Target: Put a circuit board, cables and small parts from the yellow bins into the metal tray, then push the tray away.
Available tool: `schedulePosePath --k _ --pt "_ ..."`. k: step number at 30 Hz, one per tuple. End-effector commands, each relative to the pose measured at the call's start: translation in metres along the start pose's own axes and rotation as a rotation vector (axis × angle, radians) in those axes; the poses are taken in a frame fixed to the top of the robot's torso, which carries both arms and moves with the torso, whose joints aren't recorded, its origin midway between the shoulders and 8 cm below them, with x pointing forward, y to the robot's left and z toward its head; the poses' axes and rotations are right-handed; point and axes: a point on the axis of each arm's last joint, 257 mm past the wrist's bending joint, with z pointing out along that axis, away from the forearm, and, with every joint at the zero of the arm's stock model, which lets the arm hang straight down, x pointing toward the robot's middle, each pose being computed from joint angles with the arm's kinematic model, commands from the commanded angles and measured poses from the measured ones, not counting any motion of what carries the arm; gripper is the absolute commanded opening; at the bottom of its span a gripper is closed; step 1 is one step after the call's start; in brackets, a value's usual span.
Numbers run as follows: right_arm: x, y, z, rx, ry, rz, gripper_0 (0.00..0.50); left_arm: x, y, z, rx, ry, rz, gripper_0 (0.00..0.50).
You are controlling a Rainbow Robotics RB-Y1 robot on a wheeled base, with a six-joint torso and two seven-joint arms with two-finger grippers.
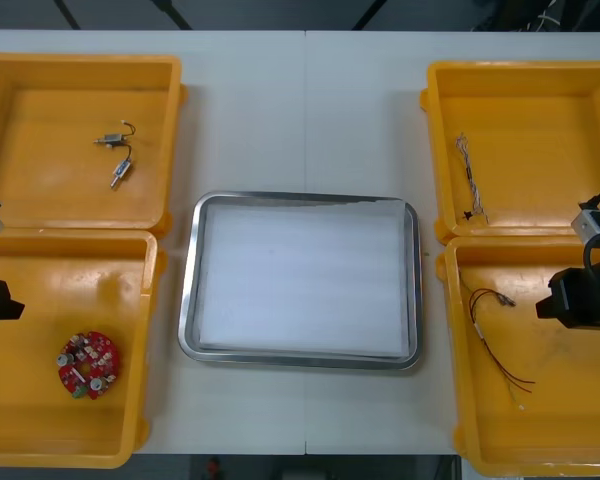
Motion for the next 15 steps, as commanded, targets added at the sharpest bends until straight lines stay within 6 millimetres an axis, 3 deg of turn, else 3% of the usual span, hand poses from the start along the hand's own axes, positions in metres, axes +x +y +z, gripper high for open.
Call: schedulePosePath --k 1,15 --pt "0.006 0.014 0.007 -0.039 -0.022 0.009 0.5 0.011 -0.007 0.001 -0.018 0.011 0.129 0.5" --pt "0.011 0.045 0.033 -0.106 -0.054 -0.009 0.5 0.027 -0.037 0.021 0.01 -0.043 0.24 0.5"
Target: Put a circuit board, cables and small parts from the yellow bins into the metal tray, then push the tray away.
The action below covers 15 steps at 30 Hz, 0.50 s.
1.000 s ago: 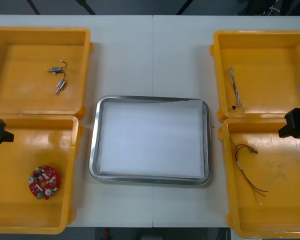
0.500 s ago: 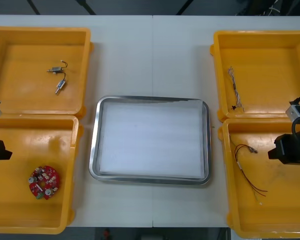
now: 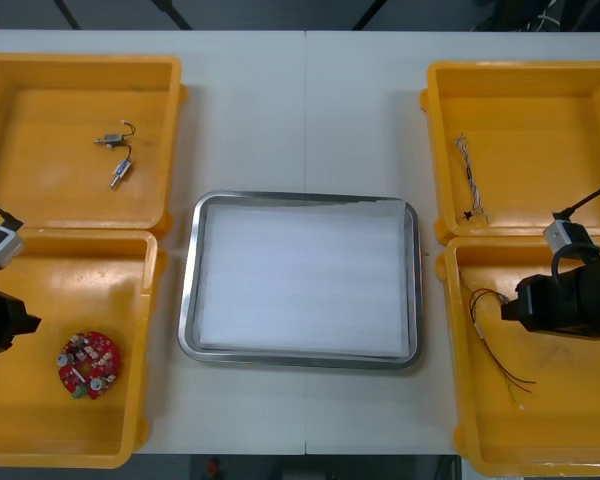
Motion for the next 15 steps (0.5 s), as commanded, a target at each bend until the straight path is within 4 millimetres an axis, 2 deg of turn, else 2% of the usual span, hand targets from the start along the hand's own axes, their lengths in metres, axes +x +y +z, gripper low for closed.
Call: schedulePosePath --k 1,15 --pt "0.012 0.009 0.009 -0.008 0.001 -0.072 0.5 0.018 -0.017 0.012 0.012 0.004 0.134 0.5" --pt "0.028 0.003 0.031 0.009 -0.028 -0.129 0.5 0.032 -0.034 0.025 0.005 -0.021 0.258 0.5"
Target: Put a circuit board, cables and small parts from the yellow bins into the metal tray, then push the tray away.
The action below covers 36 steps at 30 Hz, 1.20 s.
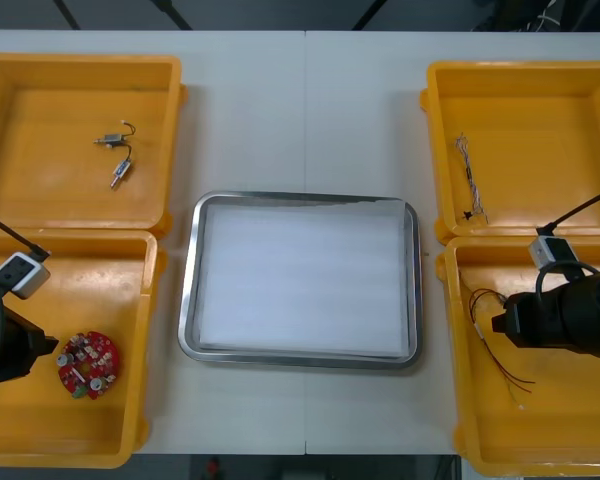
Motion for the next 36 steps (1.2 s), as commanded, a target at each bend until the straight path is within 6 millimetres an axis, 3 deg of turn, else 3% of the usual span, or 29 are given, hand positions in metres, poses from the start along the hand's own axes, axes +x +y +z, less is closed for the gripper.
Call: schedulePosePath --k 1,23,36 --pt "0.017 0.008 0.009 -0.013 -0.005 -0.04 0.5 0.014 -0.017 0.004 0.015 0.006 0.147 0.5" --pt "0.02 0.017 0.032 -0.015 -0.116 -0.165 0.5 0.03 -0.026 0.018 -0.004 0.0 0.24 0.5" --pt "0.02 0.009 0.054 0.008 -0.149 -0.179 0.5 0.034 -0.031 0.023 0.005 0.004 0.229 0.5"
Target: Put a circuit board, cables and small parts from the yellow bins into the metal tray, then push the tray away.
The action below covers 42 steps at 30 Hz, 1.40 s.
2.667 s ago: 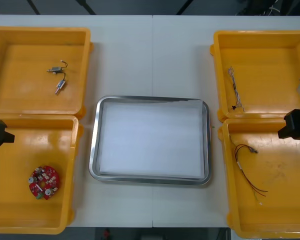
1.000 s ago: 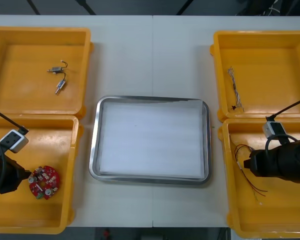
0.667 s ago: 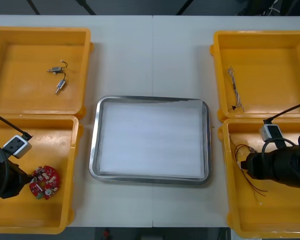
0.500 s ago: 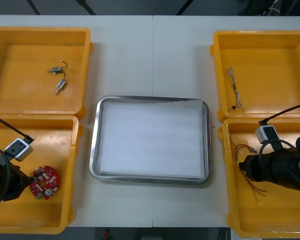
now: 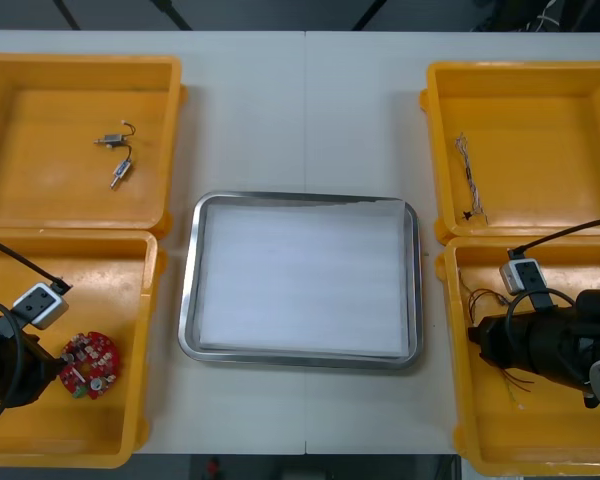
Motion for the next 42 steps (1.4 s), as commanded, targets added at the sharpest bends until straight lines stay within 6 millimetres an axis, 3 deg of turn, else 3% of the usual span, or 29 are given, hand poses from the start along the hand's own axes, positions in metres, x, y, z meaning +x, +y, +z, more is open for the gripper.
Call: schedulePosePath --k 1,12,22,25,27,29,30,37,42 --pt "0.017 0.003 0.007 0.005 0.025 -0.028 0.5 0.01 -0.019 0.004 0.035 0.012 0.087 0.5" --pt "0.023 -0.001 0.01 0.019 0.038 -0.036 0.498 0.002 -0.021 0.016 0.047 -0.036 0.08 0.5" --pt "0.024 -0.008 0.012 0.054 0.037 -0.08 0.405 -0.012 -0.014 0.016 0.027 -0.065 0.088 0.5" --pt "0.024 -0.008 0.012 0.055 0.035 -0.084 0.338 -0.014 -0.012 0.017 0.02 -0.07 0.087 0.5" --pt "0.024 -0.009 0.011 0.055 0.037 -0.086 0.244 -0.013 -0.012 0.018 0.017 -0.068 0.087 0.5" --pt "0.024 -0.008 0.011 0.054 0.037 -0.086 0.058 -0.012 -0.01 0.019 0.014 -0.065 0.085 0.5" --pt "0.025 -0.009 0.011 0.054 0.039 -0.086 0.0 -0.011 -0.011 0.019 0.016 -0.064 0.085 0.5" --pt "0.02 -0.01 0.01 0.055 0.035 -0.093 0.0 -0.009 -0.012 0.02 0.019 -0.061 0.08 0.5" --pt "0.004 -0.014 0.006 0.061 0.015 -0.12 0.0 -0.01 -0.013 0.02 0.019 -0.064 0.077 0.5"
